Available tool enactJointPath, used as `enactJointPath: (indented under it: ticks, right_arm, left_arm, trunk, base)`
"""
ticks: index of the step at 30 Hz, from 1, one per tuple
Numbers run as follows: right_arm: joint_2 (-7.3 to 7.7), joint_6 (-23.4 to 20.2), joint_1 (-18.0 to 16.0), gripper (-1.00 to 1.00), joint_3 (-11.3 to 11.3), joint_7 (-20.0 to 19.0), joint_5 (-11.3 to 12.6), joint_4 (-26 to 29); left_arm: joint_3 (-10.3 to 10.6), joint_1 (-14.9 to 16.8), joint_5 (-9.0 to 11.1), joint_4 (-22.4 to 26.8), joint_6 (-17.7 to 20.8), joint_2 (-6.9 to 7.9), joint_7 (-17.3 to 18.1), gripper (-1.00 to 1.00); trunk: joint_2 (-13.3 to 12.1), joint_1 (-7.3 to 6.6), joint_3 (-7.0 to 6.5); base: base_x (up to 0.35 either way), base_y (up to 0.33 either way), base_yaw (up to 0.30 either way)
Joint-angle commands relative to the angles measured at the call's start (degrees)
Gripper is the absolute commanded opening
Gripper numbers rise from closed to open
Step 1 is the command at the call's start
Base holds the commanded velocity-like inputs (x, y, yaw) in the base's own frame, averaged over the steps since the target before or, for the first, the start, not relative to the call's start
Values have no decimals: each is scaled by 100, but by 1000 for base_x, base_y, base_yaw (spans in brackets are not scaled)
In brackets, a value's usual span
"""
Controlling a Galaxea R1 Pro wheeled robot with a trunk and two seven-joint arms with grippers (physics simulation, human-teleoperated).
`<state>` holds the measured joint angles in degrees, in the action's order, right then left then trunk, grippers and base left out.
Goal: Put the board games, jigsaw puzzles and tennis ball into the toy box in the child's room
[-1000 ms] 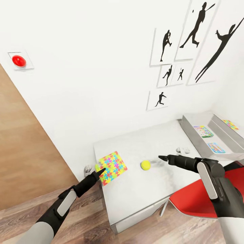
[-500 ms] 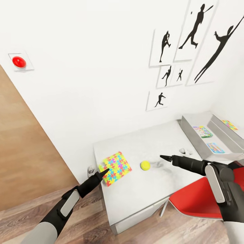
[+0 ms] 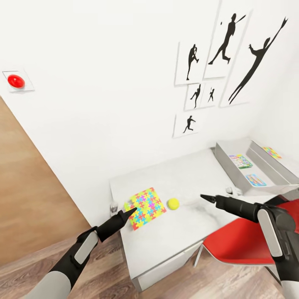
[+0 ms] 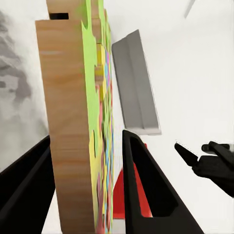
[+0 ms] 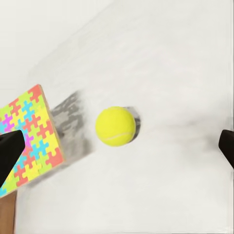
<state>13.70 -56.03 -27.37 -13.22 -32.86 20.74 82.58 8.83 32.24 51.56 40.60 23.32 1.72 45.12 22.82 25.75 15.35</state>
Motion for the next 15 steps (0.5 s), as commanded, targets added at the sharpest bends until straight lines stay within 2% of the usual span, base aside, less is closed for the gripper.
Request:
enactJointPath:
  ticks: [1,15]
  right_arm:
    - [-1,-27,4,100,-14,-40,-25,2]
    - [1,-22,71,100,-38,-53,-25,4]
  left_arm:
    - [20,3,56,28,61,6,3,-100]
    - [55,1,56,216,121,4,181,-100]
  trunk:
    - [10,4,2]
    - [10,4,-120]
  base:
    - [0,0,-136]
    - [0,0,-118]
